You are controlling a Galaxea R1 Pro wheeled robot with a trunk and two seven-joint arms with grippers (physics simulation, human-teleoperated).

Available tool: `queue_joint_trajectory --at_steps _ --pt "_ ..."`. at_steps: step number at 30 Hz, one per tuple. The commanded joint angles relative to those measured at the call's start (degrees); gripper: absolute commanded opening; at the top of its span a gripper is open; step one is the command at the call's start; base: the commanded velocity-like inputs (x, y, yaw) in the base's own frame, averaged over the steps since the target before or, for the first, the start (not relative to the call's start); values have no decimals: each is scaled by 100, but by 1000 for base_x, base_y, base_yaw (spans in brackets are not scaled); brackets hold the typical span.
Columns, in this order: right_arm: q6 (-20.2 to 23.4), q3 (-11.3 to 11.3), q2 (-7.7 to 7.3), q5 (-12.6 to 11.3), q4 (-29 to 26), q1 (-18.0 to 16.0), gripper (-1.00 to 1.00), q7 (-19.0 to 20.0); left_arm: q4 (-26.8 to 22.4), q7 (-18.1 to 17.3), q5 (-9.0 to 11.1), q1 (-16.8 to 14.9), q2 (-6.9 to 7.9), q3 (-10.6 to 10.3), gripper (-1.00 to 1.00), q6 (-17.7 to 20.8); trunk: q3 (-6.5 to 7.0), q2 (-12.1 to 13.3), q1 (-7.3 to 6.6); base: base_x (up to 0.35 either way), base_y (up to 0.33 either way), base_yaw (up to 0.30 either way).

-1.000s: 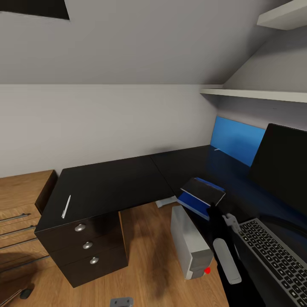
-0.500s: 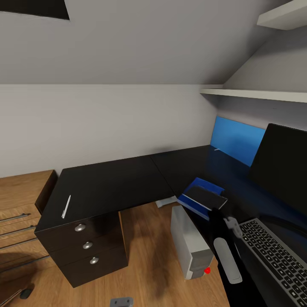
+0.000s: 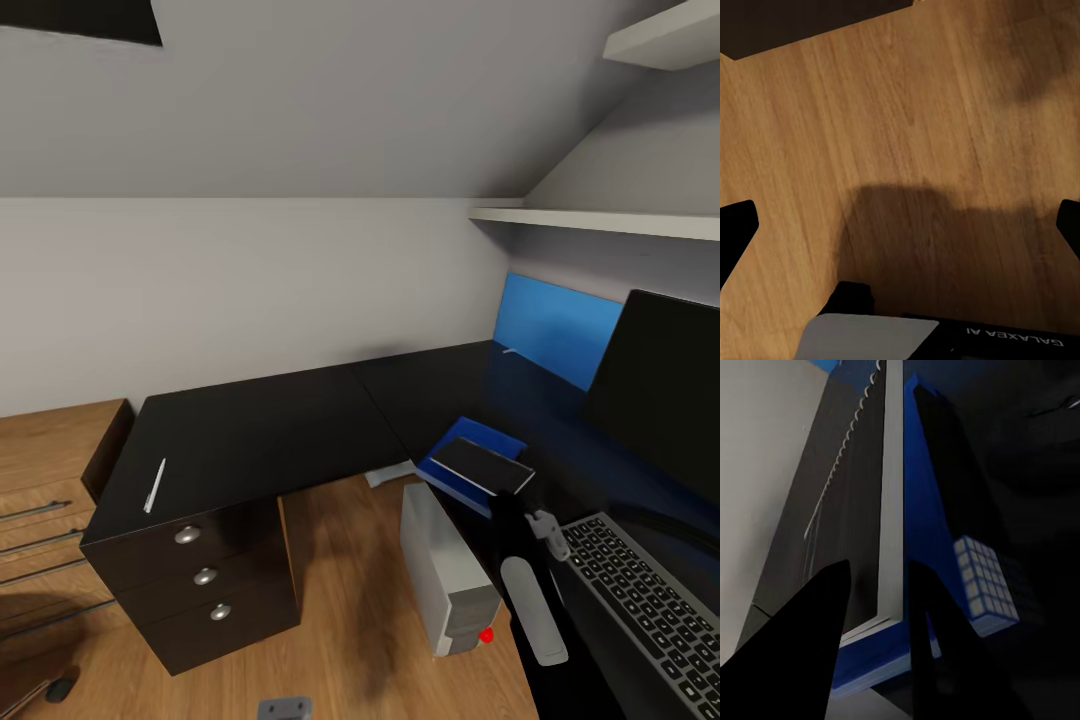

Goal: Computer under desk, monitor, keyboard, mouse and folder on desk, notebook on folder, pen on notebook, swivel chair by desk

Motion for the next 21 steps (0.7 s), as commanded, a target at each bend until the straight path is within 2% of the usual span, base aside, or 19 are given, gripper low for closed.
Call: queue_joint_trajectory --at_steps 1,13,21 --pt "-35 0 3 -59 -4 -4 -100 -7 -12 35 1 -9 3 -19 100 31 -6 -3 1 101 0 0" --pt "-47 0 -3 -50 -4 -4 -100 19 -12 34 5 -9 -1 -26 100 31 -6 -3 1 49 0 0" --pt "-47 0 -6 -50 -12 -4 -100 23 -12 31 1 -9 -1 -28 100 31 -6 -3 1 180 0 0"
